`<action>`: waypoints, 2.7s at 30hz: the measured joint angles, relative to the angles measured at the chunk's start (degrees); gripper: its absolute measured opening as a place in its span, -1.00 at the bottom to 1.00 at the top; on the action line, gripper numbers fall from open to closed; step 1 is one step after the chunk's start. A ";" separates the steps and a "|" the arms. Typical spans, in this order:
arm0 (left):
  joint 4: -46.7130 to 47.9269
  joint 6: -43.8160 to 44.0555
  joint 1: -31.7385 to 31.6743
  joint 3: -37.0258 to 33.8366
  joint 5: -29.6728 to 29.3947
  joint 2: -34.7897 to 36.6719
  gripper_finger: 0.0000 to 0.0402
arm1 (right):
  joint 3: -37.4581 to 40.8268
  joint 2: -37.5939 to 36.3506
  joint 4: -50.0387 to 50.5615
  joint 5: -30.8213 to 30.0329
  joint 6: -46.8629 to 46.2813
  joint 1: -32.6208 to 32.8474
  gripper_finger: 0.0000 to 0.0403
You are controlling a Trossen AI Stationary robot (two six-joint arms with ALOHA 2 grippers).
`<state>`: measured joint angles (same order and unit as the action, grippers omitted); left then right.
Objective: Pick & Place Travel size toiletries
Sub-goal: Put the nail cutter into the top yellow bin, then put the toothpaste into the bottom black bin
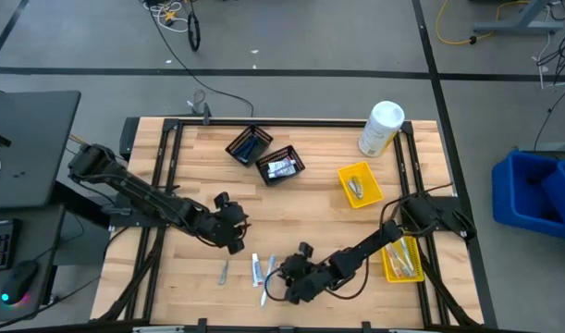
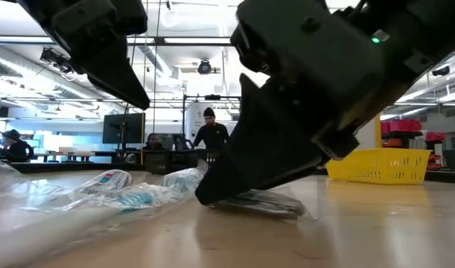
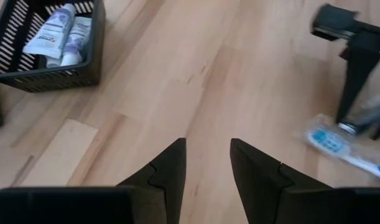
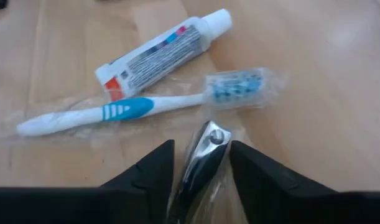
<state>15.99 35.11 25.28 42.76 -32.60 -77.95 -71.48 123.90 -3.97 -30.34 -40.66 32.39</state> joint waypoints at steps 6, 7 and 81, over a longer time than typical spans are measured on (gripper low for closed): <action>0.00 0.90 1.57 0.00 -0.31 0.00 -0.33 | -0.02 -0.04 0.55 2.34 -1.10 -1.75 -0.53; -0.02 1.14 1.76 0.00 -0.73 0.00 -0.33 | -0.02 -0.10 0.57 2.91 -1.10 -2.00 -0.58; -2.27 2.16 4.00 0.00 -3.82 -0.04 -0.33 | 29.55 -40.79 51.53 8.54 -8.81 -40.84 0.06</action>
<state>13.72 37.28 29.28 42.76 -36.42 -78.00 -41.93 83.10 47.56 -21.81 -49.47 -8.45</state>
